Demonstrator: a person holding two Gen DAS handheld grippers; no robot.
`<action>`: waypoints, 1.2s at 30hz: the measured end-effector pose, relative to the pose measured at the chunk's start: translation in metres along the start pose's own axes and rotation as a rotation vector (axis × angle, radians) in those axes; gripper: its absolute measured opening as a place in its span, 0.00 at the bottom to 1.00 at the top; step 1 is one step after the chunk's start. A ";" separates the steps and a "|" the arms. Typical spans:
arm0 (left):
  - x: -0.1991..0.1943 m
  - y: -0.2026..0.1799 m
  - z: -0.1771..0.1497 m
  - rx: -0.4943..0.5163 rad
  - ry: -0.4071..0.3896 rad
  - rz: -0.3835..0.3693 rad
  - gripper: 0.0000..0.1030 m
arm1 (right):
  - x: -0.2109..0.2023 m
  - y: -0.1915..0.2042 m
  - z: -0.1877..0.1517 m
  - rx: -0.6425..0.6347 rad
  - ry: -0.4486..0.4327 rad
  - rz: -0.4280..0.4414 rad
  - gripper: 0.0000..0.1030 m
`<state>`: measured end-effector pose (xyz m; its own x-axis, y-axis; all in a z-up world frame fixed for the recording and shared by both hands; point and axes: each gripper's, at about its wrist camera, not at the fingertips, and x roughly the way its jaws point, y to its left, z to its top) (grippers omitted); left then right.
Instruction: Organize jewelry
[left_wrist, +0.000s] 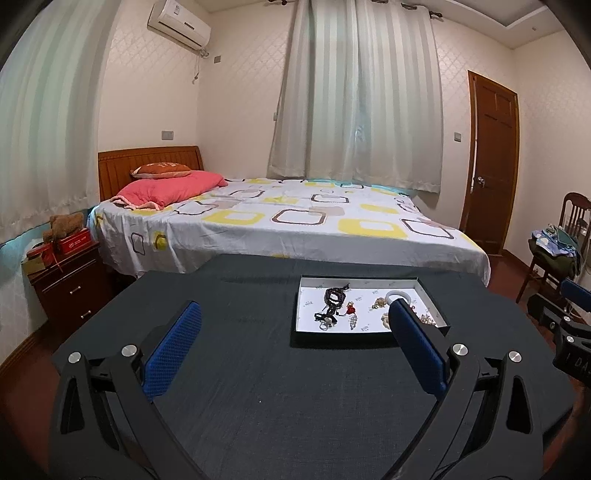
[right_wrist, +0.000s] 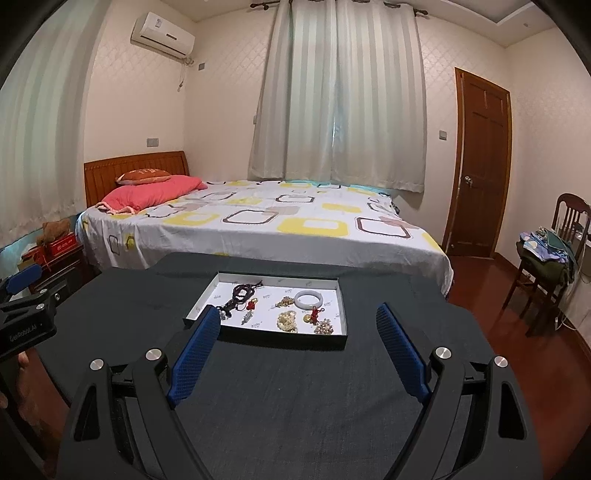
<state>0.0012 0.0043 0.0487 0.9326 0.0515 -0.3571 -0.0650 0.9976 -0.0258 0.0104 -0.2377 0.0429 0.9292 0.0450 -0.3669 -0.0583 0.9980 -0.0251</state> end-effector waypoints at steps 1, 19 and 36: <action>0.000 0.000 0.000 -0.001 0.001 -0.001 0.96 | 0.001 0.000 0.000 0.001 0.000 0.000 0.81; -0.001 -0.001 -0.003 -0.001 0.012 -0.004 0.96 | 0.001 0.002 -0.001 0.000 0.003 0.001 0.81; 0.000 0.000 -0.003 -0.004 0.016 -0.003 0.96 | 0.001 0.003 -0.001 0.001 0.001 -0.001 0.81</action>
<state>-0.0003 0.0037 0.0458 0.9270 0.0476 -0.3721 -0.0634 0.9975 -0.0303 0.0109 -0.2350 0.0412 0.9287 0.0443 -0.3683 -0.0573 0.9981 -0.0245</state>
